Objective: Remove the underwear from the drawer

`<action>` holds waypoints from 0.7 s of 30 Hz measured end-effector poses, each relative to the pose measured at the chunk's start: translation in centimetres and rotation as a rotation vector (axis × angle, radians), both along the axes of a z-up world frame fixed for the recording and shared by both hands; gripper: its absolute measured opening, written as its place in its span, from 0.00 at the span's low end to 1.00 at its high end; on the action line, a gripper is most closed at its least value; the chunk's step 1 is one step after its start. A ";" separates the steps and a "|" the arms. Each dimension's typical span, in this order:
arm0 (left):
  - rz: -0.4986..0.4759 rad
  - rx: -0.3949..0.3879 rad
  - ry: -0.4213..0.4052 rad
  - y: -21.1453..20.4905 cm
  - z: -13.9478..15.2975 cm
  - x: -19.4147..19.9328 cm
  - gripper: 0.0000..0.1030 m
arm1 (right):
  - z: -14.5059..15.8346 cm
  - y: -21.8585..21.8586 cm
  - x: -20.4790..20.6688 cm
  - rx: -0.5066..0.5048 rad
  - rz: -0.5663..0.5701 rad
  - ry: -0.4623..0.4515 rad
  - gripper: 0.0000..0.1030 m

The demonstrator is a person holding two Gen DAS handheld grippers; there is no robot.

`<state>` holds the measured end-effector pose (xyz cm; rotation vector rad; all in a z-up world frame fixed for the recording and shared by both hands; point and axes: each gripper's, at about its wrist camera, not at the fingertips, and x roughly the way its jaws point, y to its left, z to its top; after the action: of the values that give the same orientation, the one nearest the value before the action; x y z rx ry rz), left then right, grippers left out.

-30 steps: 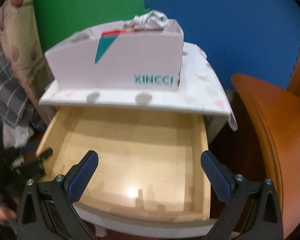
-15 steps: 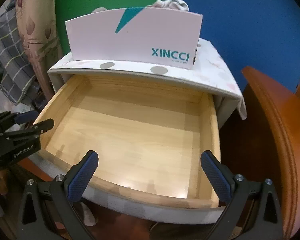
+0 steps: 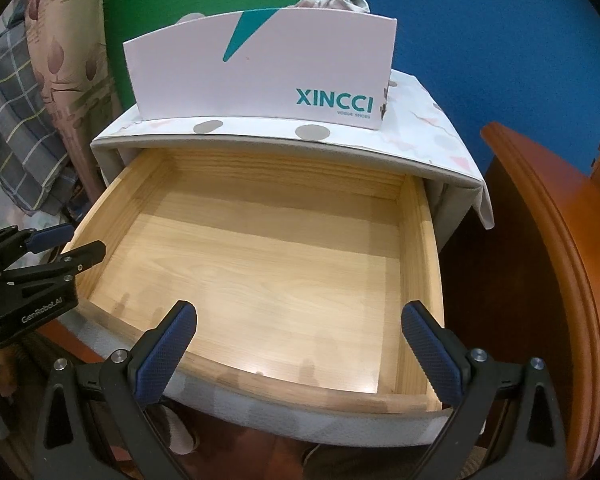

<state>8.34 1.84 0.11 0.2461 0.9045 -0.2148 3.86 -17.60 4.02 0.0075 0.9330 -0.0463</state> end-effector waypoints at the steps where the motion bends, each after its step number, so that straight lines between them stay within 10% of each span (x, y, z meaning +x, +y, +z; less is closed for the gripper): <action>1: -0.001 0.000 0.000 0.0 0.0 0.0 0.48 | 0.0 0.0 0.0 0.000 -0.004 0.000 0.98; 21: 0.002 -0.012 0.003 0.0 0.1 -0.2 0.48 | -0.2 0.3 -0.1 -0.011 -0.007 0.003 0.98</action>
<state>8.10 1.88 0.23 0.2340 0.9059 -0.2181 3.79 -17.26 3.82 0.0003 0.9355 -0.0580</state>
